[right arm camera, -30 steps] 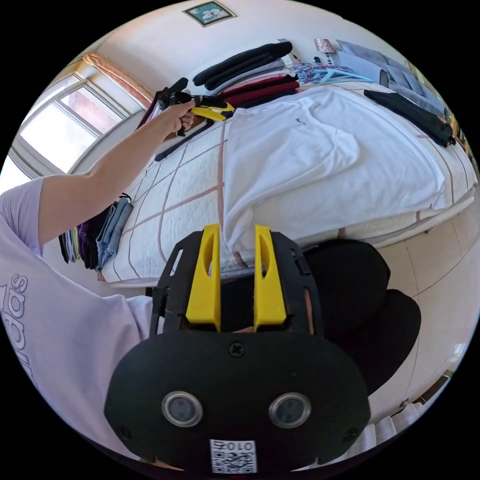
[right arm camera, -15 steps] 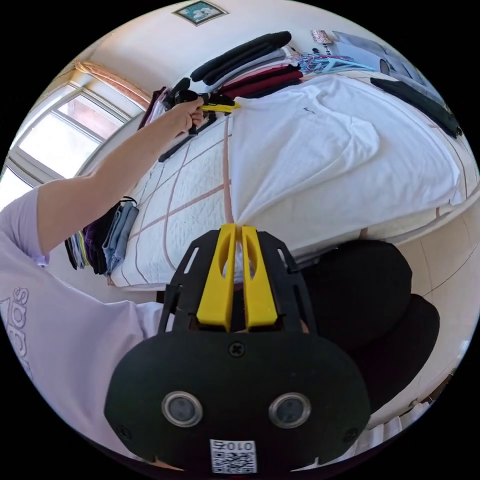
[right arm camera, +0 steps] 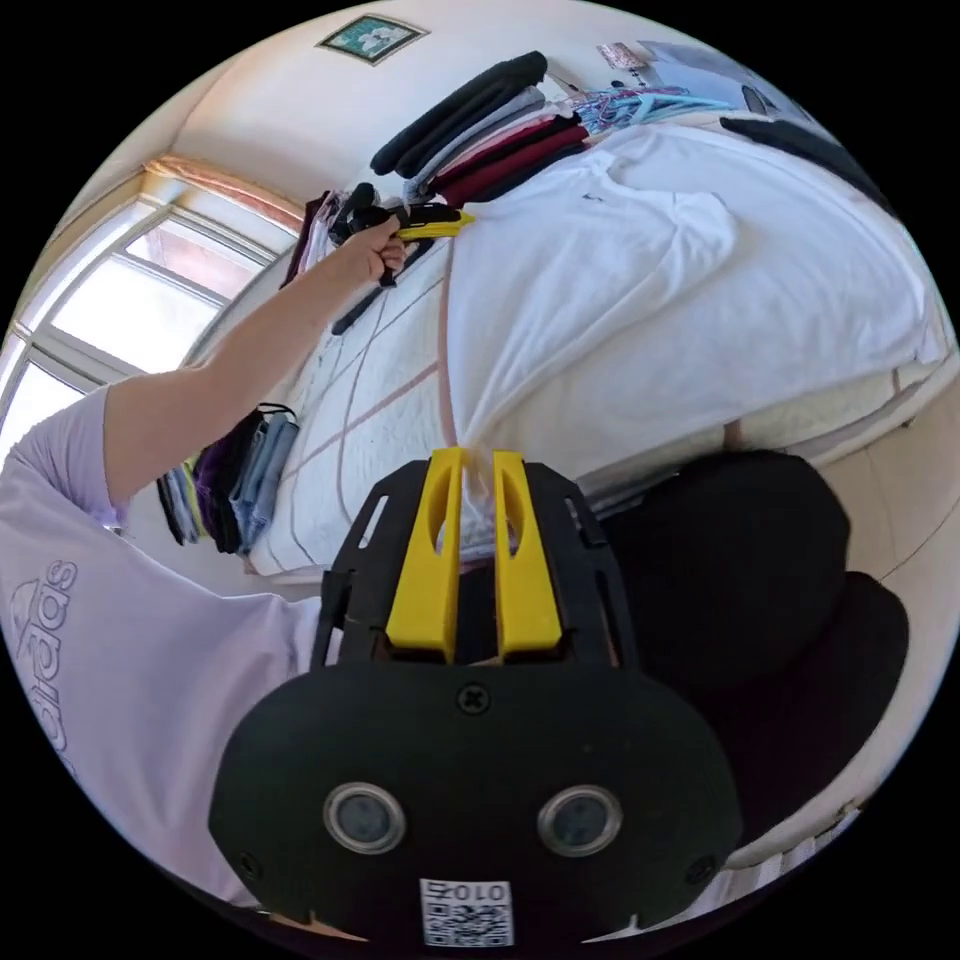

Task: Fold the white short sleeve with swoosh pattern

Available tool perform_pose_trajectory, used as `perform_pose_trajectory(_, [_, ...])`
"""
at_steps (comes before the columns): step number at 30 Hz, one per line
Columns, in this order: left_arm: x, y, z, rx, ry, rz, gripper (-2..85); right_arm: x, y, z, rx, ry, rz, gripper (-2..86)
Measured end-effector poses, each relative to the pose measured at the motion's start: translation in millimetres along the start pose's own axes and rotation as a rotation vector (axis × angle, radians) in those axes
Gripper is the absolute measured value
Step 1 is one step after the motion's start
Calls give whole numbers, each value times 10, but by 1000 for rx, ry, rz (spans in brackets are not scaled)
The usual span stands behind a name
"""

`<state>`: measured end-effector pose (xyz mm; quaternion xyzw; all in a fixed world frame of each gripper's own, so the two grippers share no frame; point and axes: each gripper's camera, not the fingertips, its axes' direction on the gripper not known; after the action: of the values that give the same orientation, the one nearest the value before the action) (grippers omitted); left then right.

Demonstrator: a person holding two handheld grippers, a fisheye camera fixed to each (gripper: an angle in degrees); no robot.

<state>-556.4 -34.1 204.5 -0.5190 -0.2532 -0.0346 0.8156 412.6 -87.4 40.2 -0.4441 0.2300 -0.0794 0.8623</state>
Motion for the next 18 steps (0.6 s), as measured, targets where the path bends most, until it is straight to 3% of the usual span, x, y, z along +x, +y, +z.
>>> perform_pose_trajectory(5, [170, 331, -540, 186, -200, 74, 45, -153, 141, -268, 54, 279, -39, 79])
perform_pose_trajectory(7, [421, 437, -590, 233, -192, 175, 46, -231, 88, -423, 148, 349, -69, 82])
perform_pose_trajectory(11, [976, 536, 27, 104, -279, 379, 40, -370, -239, -205, 148, 330, -158, 83])
perform_pose_trajectory(18, [668, 705, 697, 19, -225, 322, 17, -332, -300, 384, 51, 280, -152, 75])
